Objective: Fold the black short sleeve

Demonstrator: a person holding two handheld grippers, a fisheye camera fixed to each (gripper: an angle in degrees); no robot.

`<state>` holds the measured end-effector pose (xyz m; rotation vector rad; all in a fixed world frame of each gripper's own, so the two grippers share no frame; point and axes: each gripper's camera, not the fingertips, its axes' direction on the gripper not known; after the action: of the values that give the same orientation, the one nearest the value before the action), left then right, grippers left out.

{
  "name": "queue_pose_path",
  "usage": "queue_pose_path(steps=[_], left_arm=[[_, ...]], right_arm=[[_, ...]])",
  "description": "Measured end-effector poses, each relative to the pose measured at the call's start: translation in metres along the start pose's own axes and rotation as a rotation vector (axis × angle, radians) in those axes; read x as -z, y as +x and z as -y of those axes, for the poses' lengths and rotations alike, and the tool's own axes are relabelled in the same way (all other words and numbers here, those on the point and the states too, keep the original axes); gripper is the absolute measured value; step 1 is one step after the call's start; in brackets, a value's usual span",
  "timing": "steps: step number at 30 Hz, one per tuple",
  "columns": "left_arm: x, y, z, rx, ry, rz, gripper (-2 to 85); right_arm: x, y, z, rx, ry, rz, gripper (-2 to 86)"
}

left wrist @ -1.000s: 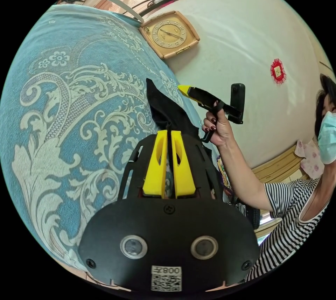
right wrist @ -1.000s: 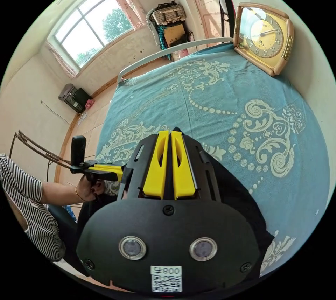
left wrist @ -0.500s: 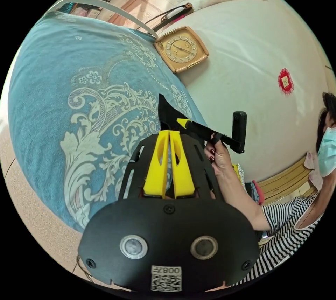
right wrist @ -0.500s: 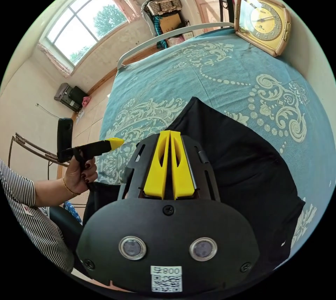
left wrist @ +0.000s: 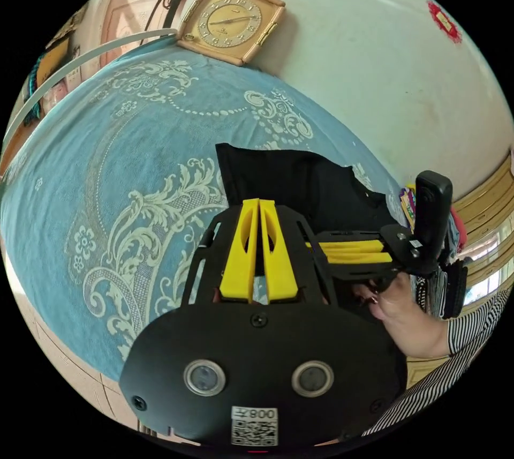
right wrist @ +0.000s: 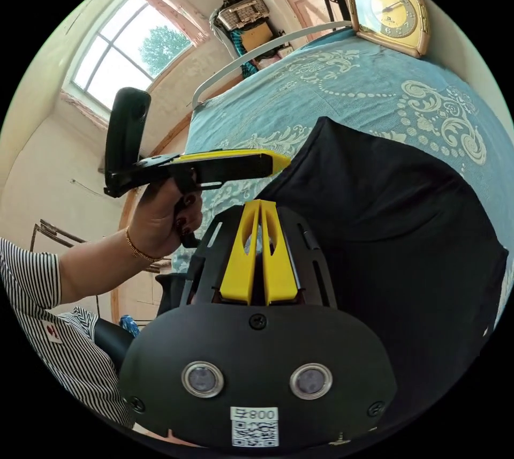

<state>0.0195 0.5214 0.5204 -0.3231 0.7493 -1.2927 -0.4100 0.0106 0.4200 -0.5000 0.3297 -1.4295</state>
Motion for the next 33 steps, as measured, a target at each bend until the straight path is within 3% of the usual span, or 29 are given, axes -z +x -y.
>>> queue_pose_path(steps=[4,9,13,15,17,18,21,24,33], left_arm=[[-0.023,0.024,0.007,-0.012,-0.029,0.041,0.2],[-0.053,0.063,0.008,-0.080,-0.057,0.109,0.2],[-0.049,0.106,-0.001,-0.171,0.046,0.067,0.2],[-0.062,0.130,-0.010,-0.248,0.027,0.084,0.2],[-0.104,0.149,-0.018,-0.281,-0.126,0.135,0.2],[-0.106,0.151,-0.021,-0.266,-0.081,0.131,0.2],[-0.108,0.166,-0.019,-0.221,-0.030,0.061,0.3],[-0.110,0.203,-0.023,-0.283,0.042,0.031,0.5],[-0.210,0.400,-0.006,-0.731,-0.108,-0.339,3.5]], right_arm=[[0.034,-0.001,-0.043,-0.069,0.098,-0.014,0.1],[0.014,0.006,-0.053,-0.105,-0.052,-0.092,0.1],[0.045,-0.009,-0.074,-0.084,0.054,-0.086,0.1],[0.070,-0.014,-0.096,-0.097,0.112,-0.106,0.1],[0.099,-0.018,-0.136,-0.136,0.179,-0.114,0.1],[0.105,-0.018,-0.148,-0.150,0.189,-0.126,0.1],[0.122,-0.013,-0.199,-0.239,0.152,-0.184,0.2],[0.160,-0.016,-0.249,-0.289,0.241,-0.211,0.4],[0.312,-0.009,-0.448,-0.694,0.624,-0.536,5.6]])
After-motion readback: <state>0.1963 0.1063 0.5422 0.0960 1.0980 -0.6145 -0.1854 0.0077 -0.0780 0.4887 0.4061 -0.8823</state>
